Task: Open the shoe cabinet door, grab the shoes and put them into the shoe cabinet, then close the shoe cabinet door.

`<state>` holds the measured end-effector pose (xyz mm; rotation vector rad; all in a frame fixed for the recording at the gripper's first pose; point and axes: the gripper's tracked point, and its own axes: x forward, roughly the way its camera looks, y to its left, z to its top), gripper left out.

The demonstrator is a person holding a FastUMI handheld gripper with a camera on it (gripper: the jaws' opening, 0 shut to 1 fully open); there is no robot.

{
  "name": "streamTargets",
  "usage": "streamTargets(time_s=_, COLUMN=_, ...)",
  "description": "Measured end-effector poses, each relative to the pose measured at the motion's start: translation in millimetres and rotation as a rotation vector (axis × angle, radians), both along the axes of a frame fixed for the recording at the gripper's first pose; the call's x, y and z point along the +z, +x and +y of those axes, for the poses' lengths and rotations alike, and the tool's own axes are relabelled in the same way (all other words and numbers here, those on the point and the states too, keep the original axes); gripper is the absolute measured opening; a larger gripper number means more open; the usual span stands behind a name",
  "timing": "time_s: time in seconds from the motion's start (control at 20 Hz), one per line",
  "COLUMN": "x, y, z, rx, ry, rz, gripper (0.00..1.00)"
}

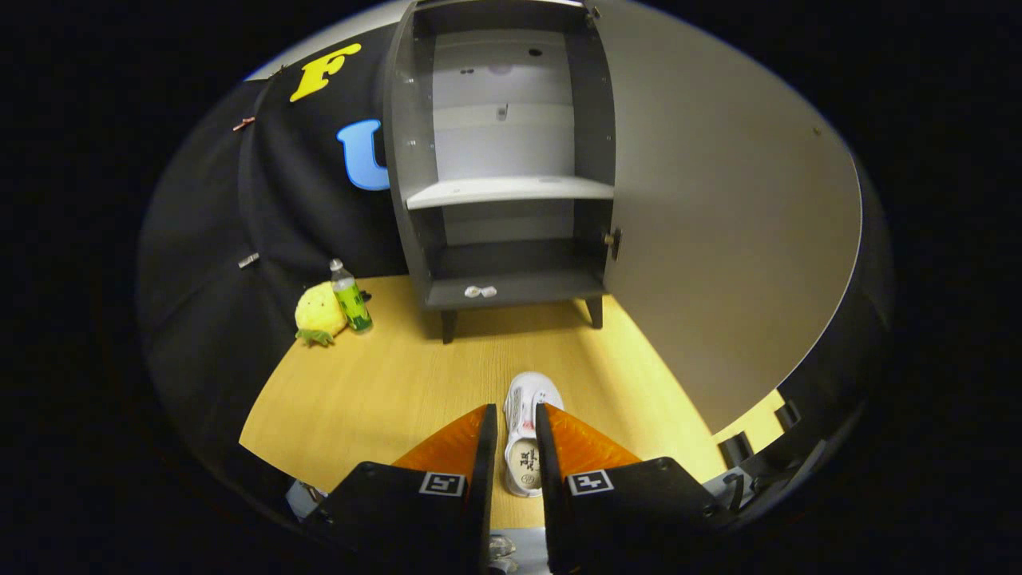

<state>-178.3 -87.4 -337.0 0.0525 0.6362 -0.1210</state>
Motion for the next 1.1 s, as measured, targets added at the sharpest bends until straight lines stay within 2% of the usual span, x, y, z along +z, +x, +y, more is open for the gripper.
streamTargets(time_s=0.2, x=-66.9, y=5.5, z=-0.1, rx=-0.031, ry=0.014, rz=0.085, gripper=0.32)
streamTargets(time_s=0.5, x=-141.0, y=13.1, z=-1.4, rx=-0.058, ry=0.062, rz=0.156, gripper=0.30)
streamTargets(time_s=0.8, x=-174.1, y=26.4, z=0.4, rx=-0.056, ry=0.067, rz=0.180, gripper=0.29)
streamTargets(time_s=1.1, x=-179.9, y=53.8, z=-5.7, rx=-0.066, ry=0.068, rz=0.124, gripper=0.29)
